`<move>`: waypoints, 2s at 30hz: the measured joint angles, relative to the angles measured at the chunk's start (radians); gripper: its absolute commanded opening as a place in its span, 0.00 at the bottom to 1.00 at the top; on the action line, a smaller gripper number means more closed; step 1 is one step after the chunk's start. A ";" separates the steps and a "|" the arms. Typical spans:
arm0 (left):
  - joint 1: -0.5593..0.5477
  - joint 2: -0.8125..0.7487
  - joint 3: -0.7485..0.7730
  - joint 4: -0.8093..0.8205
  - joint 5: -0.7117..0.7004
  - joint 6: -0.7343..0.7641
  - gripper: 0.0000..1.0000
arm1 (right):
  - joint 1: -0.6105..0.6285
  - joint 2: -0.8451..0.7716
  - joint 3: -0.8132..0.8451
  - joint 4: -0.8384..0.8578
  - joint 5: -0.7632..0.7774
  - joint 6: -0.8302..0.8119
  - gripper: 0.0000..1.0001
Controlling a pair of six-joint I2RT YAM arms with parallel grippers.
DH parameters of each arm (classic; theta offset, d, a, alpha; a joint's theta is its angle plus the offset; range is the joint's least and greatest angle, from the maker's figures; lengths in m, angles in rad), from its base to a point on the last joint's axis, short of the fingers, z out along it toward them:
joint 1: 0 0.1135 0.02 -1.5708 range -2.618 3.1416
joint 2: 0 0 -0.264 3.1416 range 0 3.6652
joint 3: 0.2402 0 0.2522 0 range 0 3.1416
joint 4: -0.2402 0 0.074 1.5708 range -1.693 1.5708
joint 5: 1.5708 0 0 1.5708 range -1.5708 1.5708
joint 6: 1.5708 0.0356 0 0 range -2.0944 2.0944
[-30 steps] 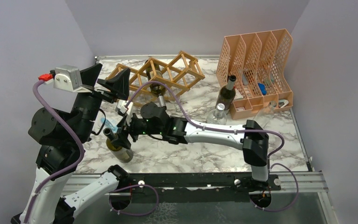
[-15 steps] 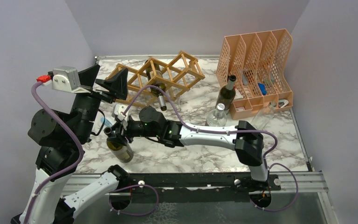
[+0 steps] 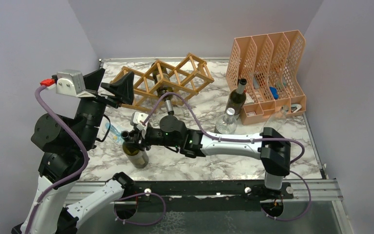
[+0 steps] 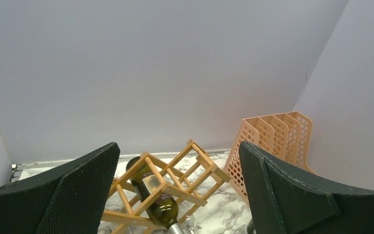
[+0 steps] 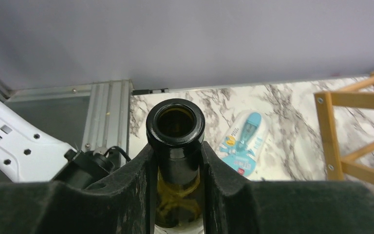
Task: Put the wine bottle on the wine rack
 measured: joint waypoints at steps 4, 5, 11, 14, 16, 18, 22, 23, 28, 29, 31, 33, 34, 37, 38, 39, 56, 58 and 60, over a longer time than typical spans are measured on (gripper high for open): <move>0.000 0.000 -0.007 0.000 -0.001 0.000 0.99 | 0.000 -0.089 -0.091 -0.006 0.068 -0.005 0.12; 0.000 0.000 -0.012 0.001 -0.002 0.000 0.99 | 0.000 -0.116 -0.117 -0.008 0.086 -0.007 0.12; 0.000 0.000 -0.083 0.002 -0.002 0.011 0.98 | 0.000 -0.327 -0.291 -0.018 0.225 -0.009 0.12; 0.000 0.009 -0.140 -0.003 -0.012 0.025 0.98 | 0.000 -0.436 -0.384 -0.026 0.301 0.002 0.12; 0.000 0.014 -0.175 -0.007 -0.024 0.028 0.98 | 0.000 -0.490 -0.427 -0.045 0.347 0.010 0.12; 0.000 0.018 -0.221 -0.010 -0.031 0.027 0.98 | 0.000 -0.540 -0.467 -0.061 0.391 0.018 0.12; 0.000 0.021 -0.319 -0.018 -0.029 0.019 0.96 | 0.000 -0.626 -0.526 -0.103 0.473 0.029 0.11; 0.000 0.020 -0.352 -0.018 -0.024 0.015 0.97 | 0.000 -0.646 -0.539 -0.113 0.493 0.032 0.10; 0.000 0.014 -0.525 -0.021 0.070 -0.005 0.99 | 0.000 -0.727 -0.570 -0.148 0.616 0.061 0.10; 0.000 0.010 -0.559 -0.018 0.103 -0.008 0.99 | 0.000 -0.739 -0.571 -0.152 0.639 0.066 0.10; 0.000 -0.005 -0.621 0.001 0.187 -0.008 0.99 | 0.000 -0.761 -0.574 -0.158 0.679 0.073 0.10; 0.000 -0.022 -0.666 0.023 0.299 0.000 0.99 | 0.000 -0.779 -0.576 -0.163 0.710 0.077 0.10; 0.000 -0.028 -0.681 0.037 0.358 0.006 0.99 | 0.000 -0.789 -0.577 -0.167 0.720 0.079 0.10; 0.000 -0.048 -0.719 0.096 0.488 0.031 0.99 | 0.000 -0.818 -0.578 -0.176 0.740 0.080 0.10; 0.000 -0.058 -0.737 0.123 0.526 0.040 0.99 | 0.000 -0.831 -0.578 -0.182 0.743 0.080 0.09; 0.000 -0.072 -0.760 0.151 0.569 0.050 0.99 | 0.000 -0.842 -0.578 -0.188 0.743 0.081 0.09; 0.000 0.000 -0.921 0.548 1.066 -0.018 0.99 | 0.000 -0.983 -0.476 -0.438 0.517 0.109 0.07; -0.002 0.013 -0.925 0.576 1.124 -0.034 0.99 | 0.000 -0.986 -0.467 -0.458 0.494 0.126 0.05; -0.007 0.025 -0.925 0.601 1.167 -0.047 0.99 | 0.000 -0.986 -0.462 -0.460 0.479 0.140 0.04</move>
